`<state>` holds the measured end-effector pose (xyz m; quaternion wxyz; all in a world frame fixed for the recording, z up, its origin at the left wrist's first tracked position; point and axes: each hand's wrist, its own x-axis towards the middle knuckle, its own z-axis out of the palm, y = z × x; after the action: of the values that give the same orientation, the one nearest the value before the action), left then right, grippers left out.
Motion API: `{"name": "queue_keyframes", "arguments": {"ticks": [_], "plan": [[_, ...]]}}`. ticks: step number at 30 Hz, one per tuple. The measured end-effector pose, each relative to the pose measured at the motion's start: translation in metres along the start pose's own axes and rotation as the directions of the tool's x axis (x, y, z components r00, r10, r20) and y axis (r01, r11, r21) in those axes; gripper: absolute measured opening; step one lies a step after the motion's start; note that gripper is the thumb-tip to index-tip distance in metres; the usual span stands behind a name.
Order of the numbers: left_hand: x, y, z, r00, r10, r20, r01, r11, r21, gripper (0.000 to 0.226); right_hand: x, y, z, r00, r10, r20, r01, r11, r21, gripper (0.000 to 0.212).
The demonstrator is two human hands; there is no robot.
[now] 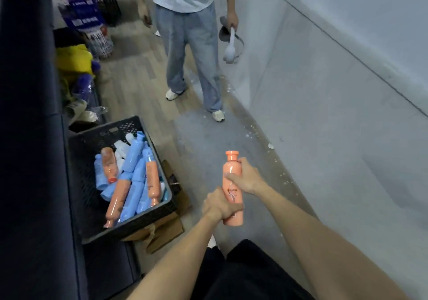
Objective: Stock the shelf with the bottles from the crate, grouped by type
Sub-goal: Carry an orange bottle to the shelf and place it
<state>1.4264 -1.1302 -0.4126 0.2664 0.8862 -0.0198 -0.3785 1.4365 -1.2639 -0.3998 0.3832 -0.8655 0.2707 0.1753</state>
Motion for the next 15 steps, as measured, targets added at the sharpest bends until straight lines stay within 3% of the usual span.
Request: {"name": "queue_keyframes", "arguments": {"ticks": [3,7,12,15], "plan": [[0.024,-0.003,-0.033,0.997,-0.071,-0.032,0.069,0.995,-0.070,0.057,0.040,-0.042,0.004,0.993,-0.070,0.094,0.077,0.995,-0.068,0.060],[0.055,-0.032,-0.084,0.974,-0.205,-0.095,0.172,0.945,-0.279,0.065,0.093,-0.118,0.036,0.944,-0.210,0.256,0.258,0.951,-0.169,0.065],[0.073,-0.082,-0.146,0.860,-0.438,-0.261,0.244,0.802,-0.545,0.077,0.135,-0.221,0.104,0.778,-0.367,0.509,0.514,0.838,-0.181,0.053],[0.081,-0.106,-0.178,0.764,-0.590,-0.261,0.309,0.690,-0.655,0.072,0.146,-0.276,0.141,0.640,-0.426,0.640,0.649,0.745,-0.154,0.057]]}}
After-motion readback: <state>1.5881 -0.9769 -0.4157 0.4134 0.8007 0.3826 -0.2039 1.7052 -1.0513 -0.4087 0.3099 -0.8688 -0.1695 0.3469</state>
